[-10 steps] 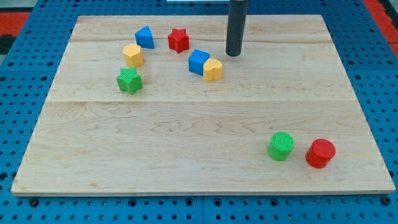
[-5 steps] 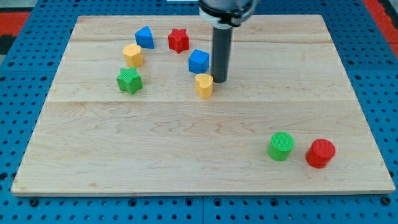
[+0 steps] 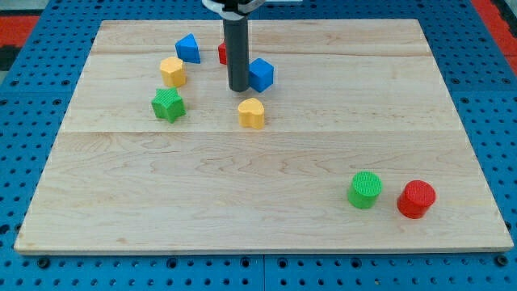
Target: Place the yellow heart to the bottom right of the blue cube
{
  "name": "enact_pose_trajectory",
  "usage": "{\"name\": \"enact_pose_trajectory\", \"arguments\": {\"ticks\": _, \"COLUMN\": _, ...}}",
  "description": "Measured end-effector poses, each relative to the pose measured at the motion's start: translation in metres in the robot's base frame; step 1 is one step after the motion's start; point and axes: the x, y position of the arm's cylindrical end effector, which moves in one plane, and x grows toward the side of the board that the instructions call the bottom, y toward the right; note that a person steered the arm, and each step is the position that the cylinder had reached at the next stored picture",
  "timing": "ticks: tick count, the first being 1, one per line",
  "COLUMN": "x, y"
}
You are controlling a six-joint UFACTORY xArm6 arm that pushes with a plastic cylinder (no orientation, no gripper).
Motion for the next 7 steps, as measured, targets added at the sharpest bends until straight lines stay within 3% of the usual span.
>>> {"name": "enact_pose_trajectory", "arguments": {"ticks": 1, "x": 0.033, "y": 0.039}}
{"name": "enact_pose_trajectory", "arguments": {"ticks": 2, "x": 0.033, "y": 0.098}}
{"name": "enact_pose_trajectory", "arguments": {"ticks": 4, "x": 0.089, "y": 0.073}}
{"name": "enact_pose_trajectory", "arguments": {"ticks": 5, "x": 0.109, "y": 0.009}}
{"name": "enact_pose_trajectory", "arguments": {"ticks": 6, "x": 0.064, "y": -0.032}}
{"name": "enact_pose_trajectory", "arguments": {"ticks": 7, "x": 0.055, "y": 0.002}}
